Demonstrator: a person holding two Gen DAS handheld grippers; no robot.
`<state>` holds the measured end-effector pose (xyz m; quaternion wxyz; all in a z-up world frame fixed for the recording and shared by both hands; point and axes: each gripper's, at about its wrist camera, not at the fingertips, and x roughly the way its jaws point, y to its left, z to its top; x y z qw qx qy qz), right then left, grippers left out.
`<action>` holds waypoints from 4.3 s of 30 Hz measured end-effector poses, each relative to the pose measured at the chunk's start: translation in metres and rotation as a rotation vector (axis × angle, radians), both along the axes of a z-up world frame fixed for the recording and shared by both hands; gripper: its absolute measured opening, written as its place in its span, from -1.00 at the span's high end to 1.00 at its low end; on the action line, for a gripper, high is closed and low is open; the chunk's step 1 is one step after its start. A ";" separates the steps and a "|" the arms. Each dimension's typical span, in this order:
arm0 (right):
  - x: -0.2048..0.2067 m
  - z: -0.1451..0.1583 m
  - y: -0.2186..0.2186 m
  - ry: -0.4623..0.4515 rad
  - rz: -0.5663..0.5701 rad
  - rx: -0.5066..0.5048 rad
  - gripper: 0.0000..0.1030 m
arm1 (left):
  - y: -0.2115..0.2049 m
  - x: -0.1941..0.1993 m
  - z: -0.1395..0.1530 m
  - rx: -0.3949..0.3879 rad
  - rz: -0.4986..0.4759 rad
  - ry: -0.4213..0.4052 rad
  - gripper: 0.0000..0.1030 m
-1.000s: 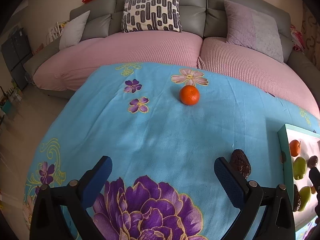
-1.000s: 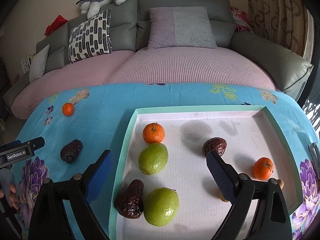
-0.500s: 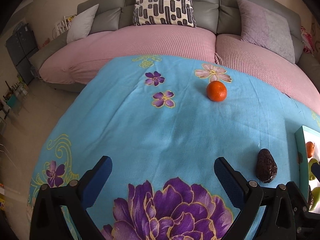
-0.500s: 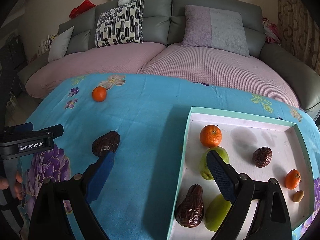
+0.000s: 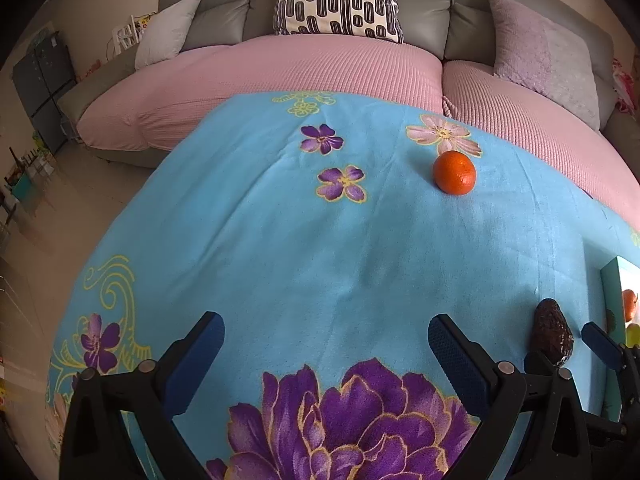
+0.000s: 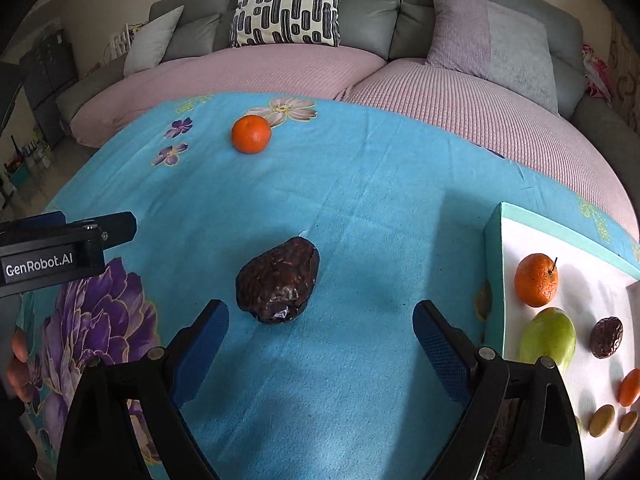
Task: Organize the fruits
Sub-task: 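Move both tools back toward the remaining date and tangerine on the cloth, then grasp the dark date with the right tool while the left tool grasps the tangerine, then carry the tangerine with the left tool while the right tool carries the date over the tray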
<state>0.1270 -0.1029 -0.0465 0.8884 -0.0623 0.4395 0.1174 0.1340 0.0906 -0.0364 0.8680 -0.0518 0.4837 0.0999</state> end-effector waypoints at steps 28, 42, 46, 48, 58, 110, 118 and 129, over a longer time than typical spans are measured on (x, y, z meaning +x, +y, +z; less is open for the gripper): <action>0.032 0.023 -0.022 -0.053 -0.020 0.024 0.11 | -0.034 0.102 0.016 -0.186 -0.157 -0.043 -0.53; 0.049 0.041 -0.056 -0.078 -0.081 0.027 0.11 | -0.051 0.146 -0.003 -0.199 -0.158 0.000 0.00; 0.047 0.040 -0.062 -0.075 -0.088 0.032 0.11 | -0.052 0.145 -0.003 -0.201 -0.164 -0.009 0.21; 0.046 0.039 -0.063 -0.073 -0.092 0.034 0.11 | -0.052 0.142 -0.002 -0.209 -0.168 -0.015 0.22; 0.035 0.046 -0.076 -0.086 -0.119 0.051 0.11 | -0.072 0.076 0.031 -0.257 -0.202 -0.081 0.23; -0.123 0.077 -0.274 -0.116 -0.671 0.164 0.11 | -0.291 -0.060 0.059 -0.217 -0.649 -0.163 0.22; -0.115 0.062 -0.272 -0.059 -0.632 0.173 0.11 | -0.304 -0.050 0.042 -0.186 -0.642 -0.131 0.22; -0.109 0.046 -0.273 0.007 -0.600 0.197 0.11 | -0.311 -0.044 0.031 -0.175 -0.631 -0.124 0.22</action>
